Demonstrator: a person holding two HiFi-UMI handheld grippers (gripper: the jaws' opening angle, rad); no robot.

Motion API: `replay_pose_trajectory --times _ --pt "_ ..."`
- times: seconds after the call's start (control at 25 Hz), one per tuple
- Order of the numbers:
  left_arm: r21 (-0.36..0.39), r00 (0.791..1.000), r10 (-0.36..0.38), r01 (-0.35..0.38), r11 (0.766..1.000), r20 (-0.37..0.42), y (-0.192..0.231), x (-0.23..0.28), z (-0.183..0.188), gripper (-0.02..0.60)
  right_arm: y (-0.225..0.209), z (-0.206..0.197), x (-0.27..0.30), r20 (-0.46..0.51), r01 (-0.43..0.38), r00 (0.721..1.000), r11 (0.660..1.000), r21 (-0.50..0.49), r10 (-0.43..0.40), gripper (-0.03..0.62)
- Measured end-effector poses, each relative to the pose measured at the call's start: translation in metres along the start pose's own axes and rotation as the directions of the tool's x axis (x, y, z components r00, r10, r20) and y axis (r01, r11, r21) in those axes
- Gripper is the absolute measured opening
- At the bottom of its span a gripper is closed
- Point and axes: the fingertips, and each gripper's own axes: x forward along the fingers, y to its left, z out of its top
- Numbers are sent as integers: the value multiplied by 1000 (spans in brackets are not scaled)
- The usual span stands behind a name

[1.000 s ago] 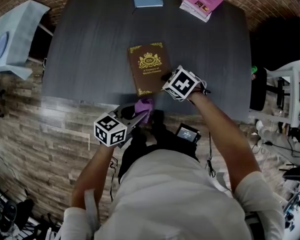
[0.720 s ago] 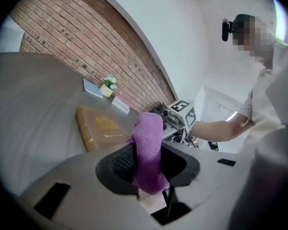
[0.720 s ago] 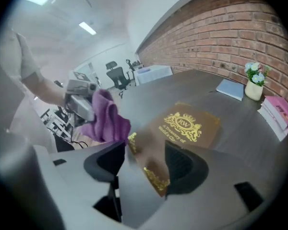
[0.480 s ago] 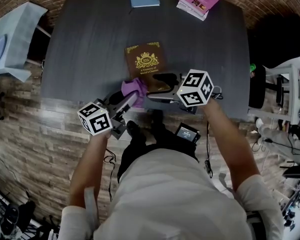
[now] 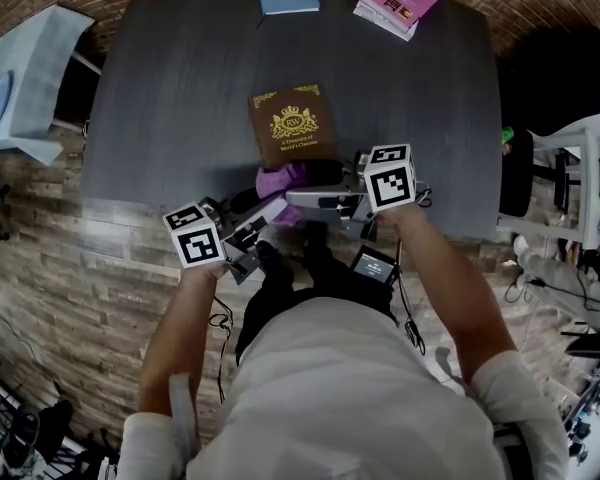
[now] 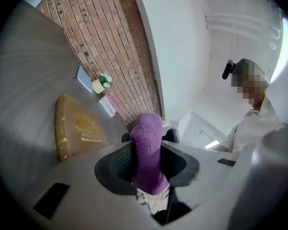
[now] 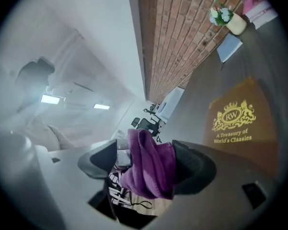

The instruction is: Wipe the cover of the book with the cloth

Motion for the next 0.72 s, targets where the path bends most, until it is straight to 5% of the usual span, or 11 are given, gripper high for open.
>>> replay_pose_trajectory --times 0.28,0.72 --pt "83 993 91 -85 993 -70 19 -1 -7 137 -14 -4 1 -23 38 999 998 43 -37 147" --pt "102 987 123 -112 988 -105 38 2 -4 258 -38 2 3 -38 135 990 991 19 -135 87"
